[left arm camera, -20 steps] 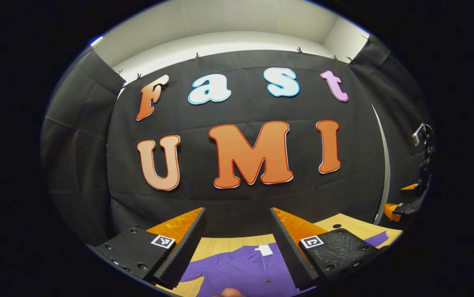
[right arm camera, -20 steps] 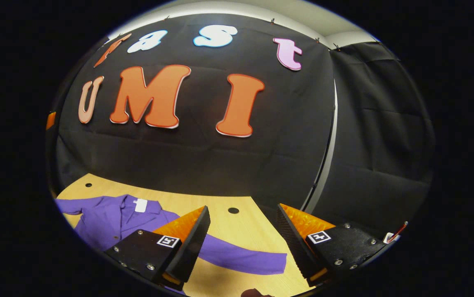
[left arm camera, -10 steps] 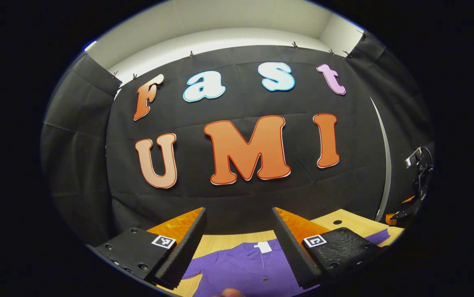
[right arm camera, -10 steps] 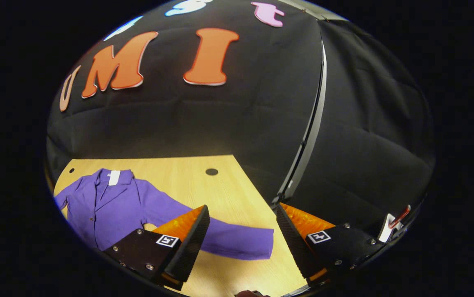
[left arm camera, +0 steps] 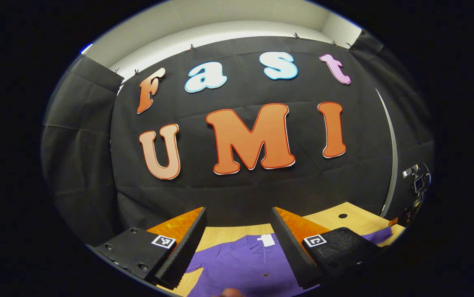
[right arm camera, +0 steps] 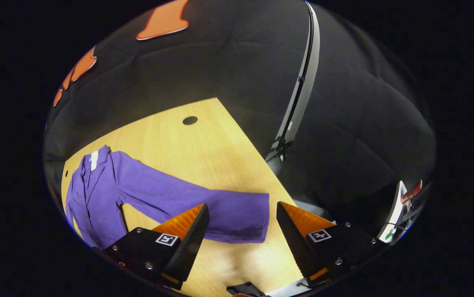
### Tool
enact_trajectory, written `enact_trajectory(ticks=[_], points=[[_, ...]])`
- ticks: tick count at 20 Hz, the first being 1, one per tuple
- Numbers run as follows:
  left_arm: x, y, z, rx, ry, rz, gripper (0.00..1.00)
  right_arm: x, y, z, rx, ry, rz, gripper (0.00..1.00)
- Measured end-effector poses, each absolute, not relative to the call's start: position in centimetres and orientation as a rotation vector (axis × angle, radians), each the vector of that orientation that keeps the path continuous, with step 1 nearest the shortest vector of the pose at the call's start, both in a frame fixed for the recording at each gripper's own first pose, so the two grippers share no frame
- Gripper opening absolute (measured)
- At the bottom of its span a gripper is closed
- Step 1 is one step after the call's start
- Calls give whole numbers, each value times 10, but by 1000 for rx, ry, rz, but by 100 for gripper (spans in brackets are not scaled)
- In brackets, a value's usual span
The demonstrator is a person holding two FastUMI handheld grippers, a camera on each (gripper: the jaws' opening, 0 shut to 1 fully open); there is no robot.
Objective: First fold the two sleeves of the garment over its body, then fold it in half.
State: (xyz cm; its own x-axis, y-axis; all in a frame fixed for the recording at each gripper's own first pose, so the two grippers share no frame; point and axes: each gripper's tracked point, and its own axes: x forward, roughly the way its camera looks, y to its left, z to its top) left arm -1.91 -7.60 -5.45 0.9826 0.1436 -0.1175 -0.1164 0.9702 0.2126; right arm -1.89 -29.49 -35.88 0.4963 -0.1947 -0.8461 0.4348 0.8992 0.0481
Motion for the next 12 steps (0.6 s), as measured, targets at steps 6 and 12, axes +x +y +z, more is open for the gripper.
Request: enact_trajectory(ticks=[6, 12], points=[[-16, -85, -69, 231, 177, 148, 96, -28, -301, -407, 349, 1211, -339, 98], [-20, -81, -91, 248, 235, 181, 96, -30, -300, -428, 456, 1376, -305, 97]])
